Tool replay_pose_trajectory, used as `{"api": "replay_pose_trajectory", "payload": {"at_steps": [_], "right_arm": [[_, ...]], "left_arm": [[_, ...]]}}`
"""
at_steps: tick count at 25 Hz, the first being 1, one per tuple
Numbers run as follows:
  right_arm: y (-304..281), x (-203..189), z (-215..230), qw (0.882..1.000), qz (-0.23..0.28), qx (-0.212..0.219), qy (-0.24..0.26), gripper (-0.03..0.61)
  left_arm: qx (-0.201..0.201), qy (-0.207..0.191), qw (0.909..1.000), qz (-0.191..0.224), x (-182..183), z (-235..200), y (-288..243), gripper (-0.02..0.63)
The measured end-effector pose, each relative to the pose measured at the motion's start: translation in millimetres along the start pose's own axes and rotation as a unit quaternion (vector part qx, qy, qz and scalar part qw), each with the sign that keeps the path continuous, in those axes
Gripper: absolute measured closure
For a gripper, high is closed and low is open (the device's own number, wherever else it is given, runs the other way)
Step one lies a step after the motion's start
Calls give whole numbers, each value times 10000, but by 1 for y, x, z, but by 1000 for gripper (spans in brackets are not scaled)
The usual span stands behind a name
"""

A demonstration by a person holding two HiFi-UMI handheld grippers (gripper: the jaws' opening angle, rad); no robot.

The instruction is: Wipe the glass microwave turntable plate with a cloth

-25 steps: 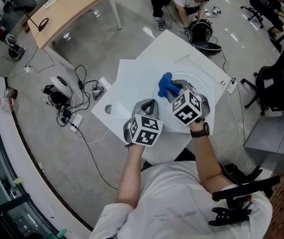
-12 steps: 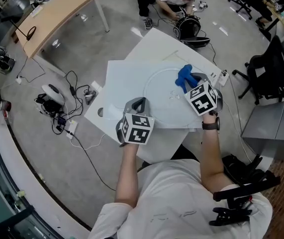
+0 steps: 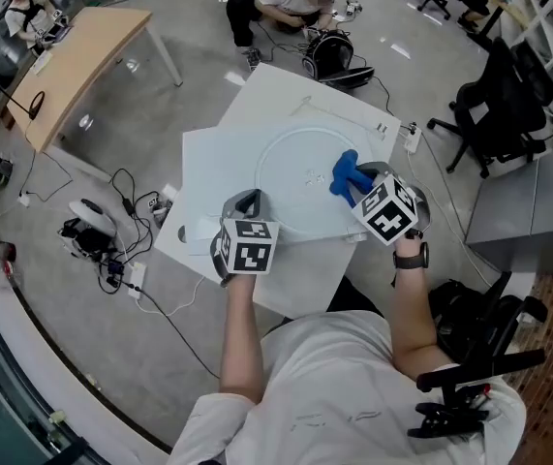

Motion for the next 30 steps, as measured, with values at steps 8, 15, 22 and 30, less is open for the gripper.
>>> {"api": "replay_pose_trajectory", "payload": {"at_steps": [8, 15, 22, 30], "right_arm": [[6, 23, -56, 9968, 207, 545, 545, 500], [-19, 68, -75, 9900, 598, 965, 838, 495], [-40, 97, -63, 9861, 828, 1089, 939, 495], [-68, 101, -5, 9928, 924, 663, 366, 497]], "left_arm": [[8, -60, 10000, 22, 1, 4, 0, 614], [-32, -49, 10000, 16, -2, 3, 0, 614], [-4, -6, 10000, -13, 0, 9, 3, 614], [125, 221, 9997, -69, -2, 3, 1, 614]]}}
Point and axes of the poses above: the fingertips, and each gripper's own axes: y backward along the fingers, z to its right, x out of its top, the point moved 2 cm from there along y, backward along the fingers, and after that the axes turned 4 degrees about y, right-handed, at the moved point
